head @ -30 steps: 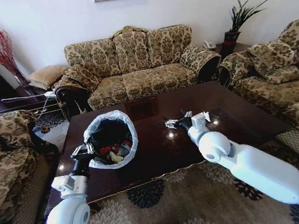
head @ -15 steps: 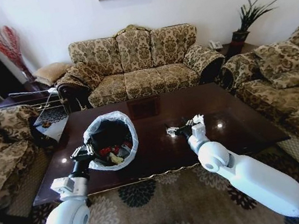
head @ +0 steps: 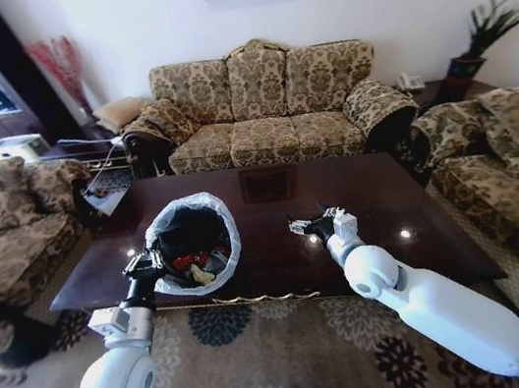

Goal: Move to the front of the table and place the trash on the table into the trash bin.

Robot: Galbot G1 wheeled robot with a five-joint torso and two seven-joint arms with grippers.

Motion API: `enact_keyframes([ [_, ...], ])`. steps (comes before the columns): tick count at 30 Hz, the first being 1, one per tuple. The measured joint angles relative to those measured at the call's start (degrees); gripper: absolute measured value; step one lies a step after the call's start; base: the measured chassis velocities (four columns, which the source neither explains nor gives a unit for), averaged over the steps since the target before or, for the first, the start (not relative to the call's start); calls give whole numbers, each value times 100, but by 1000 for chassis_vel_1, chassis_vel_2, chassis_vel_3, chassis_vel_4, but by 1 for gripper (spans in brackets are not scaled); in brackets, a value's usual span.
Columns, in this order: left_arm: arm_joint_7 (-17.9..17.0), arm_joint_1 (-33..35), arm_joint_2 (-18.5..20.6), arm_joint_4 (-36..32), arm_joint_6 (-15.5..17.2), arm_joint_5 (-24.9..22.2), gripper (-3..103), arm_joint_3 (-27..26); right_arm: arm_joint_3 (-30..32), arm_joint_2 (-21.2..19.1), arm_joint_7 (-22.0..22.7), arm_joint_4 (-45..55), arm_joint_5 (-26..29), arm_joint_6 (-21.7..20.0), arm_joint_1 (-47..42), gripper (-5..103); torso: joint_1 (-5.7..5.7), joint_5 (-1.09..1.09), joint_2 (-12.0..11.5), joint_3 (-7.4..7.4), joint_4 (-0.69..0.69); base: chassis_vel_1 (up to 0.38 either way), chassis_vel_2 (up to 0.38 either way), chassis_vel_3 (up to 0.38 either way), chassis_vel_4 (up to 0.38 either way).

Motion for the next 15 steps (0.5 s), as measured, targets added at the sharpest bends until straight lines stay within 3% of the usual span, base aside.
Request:
enact_keyframes([
  [4,2,-1,0,0,0,0,4,2,-2,-1,0,1,2,0,4,100,0,2,0,0,-6,-130,-152,242,141],
  [7,7,-3,0,-1,0,-1,4,3,-3,-1,0,1,2,0,5,100,1,4,0,0,-10,-42,-58,23,17],
  [10,4,-3,2,0,0,-1,4,1,-7,2,-1,4,5,0,9,100,1,-9,0,0,0,19,38,-5,-49],
  [15,-5,-2,2,0,1,1,4,-4,-9,3,-3,4,7,0,12,100,1,-5,0,0,3,58,56,0,-12],
])
